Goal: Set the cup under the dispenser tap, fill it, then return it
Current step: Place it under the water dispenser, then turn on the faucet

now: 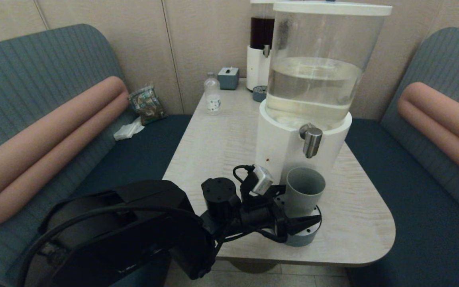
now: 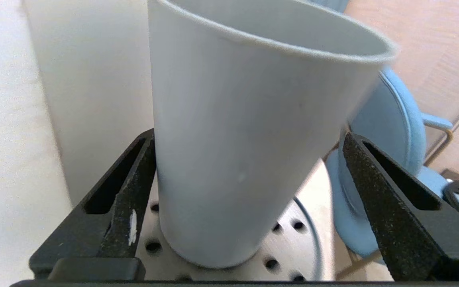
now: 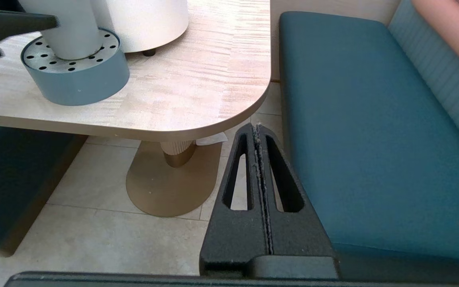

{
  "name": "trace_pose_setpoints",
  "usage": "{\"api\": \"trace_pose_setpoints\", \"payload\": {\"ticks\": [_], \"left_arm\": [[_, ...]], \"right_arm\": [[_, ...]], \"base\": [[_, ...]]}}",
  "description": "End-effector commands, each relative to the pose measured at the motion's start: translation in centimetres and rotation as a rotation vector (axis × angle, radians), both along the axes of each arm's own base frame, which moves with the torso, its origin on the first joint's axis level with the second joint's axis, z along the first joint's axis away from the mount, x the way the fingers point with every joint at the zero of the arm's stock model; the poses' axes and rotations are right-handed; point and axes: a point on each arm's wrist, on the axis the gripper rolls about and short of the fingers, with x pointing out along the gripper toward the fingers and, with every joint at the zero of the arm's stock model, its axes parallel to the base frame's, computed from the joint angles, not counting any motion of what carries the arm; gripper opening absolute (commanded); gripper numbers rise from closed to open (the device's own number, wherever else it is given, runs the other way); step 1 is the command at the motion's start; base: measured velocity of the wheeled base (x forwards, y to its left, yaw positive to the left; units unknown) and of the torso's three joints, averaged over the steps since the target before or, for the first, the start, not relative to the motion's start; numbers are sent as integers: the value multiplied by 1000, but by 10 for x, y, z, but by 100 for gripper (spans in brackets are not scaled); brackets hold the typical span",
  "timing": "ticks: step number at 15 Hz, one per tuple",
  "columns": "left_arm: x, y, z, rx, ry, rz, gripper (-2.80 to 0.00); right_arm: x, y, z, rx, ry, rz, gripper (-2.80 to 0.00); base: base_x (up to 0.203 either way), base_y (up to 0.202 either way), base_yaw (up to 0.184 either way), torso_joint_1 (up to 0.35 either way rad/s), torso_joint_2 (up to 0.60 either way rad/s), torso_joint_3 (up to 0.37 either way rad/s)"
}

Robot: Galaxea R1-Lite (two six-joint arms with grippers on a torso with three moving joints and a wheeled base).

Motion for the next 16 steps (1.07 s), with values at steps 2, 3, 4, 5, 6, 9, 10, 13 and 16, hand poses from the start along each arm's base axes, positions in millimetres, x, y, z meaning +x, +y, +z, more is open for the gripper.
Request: {"api": "trace_pose_setpoints", "payload": {"ticks": [2, 3, 4, 5, 6, 9, 10, 13, 16], "left_arm": [[-13, 12, 16, 1, -4, -1, 0], [-17, 16, 17, 9, 4, 0, 0], [-19, 20, 18, 14, 9, 4, 0], [-20, 23, 21, 14, 9, 9, 0], [-20, 26, 22, 15, 11, 16, 0], [-16, 35, 28, 7, 5, 50, 0], [-16, 40, 32, 4, 2, 63, 0], [-21, 59, 52, -13, -20, 91, 0], [-41, 88, 84, -41, -56, 125, 0]], "right_arm": [[0, 0, 0, 0, -2, 0, -280], [0, 0, 0, 2, -1, 0, -280], [0, 0, 0, 2, -1, 0, -280], [0, 0, 0, 2, -1, 0, -280], [0, 0, 0, 2, -2, 0, -280], [0, 0, 0, 2, -2, 0, -280], [0, 0, 0, 2, -1, 0, -280], [0, 0, 0, 0, -2, 0, -280], [0, 0, 0, 0, -1, 0, -280]], "base": [[0, 0, 0, 0, 0, 0], [0, 0, 0, 0, 0, 0], [0, 0, 0, 0, 0, 0], [0, 0, 0, 0, 0, 0], [0, 0, 0, 0, 0, 0], [0, 0, 0, 0, 0, 0], [0, 0, 0, 0, 0, 0], [0, 0, 0, 0, 0, 0], [0, 0, 0, 0, 0, 0]]}}
